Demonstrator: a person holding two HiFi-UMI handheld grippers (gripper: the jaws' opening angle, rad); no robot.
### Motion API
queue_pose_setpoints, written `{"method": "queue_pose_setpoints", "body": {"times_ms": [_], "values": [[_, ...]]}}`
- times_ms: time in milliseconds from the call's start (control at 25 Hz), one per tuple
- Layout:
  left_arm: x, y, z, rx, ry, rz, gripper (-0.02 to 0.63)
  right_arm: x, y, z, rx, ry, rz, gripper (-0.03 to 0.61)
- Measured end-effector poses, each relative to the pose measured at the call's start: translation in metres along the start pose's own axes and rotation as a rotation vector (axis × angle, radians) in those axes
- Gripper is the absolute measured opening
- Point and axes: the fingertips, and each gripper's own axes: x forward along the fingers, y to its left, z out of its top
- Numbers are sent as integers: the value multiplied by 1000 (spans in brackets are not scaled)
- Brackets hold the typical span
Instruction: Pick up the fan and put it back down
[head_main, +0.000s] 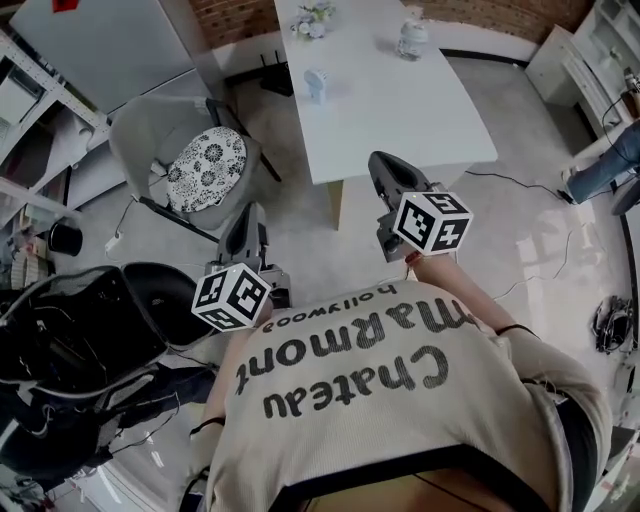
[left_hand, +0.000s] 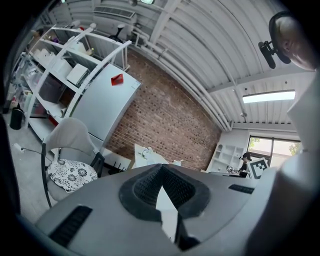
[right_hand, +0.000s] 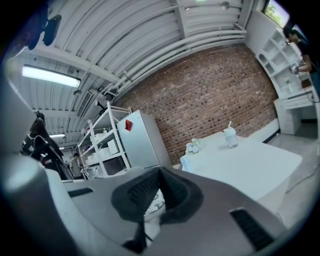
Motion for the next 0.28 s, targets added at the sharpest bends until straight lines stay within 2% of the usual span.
{"method": "queue_pose_setpoints", "body": {"times_ms": [280], "values": [[3,-6,-2,-3,7,-3,0,-3,-9,-1,-2,14,-4,5]]}}
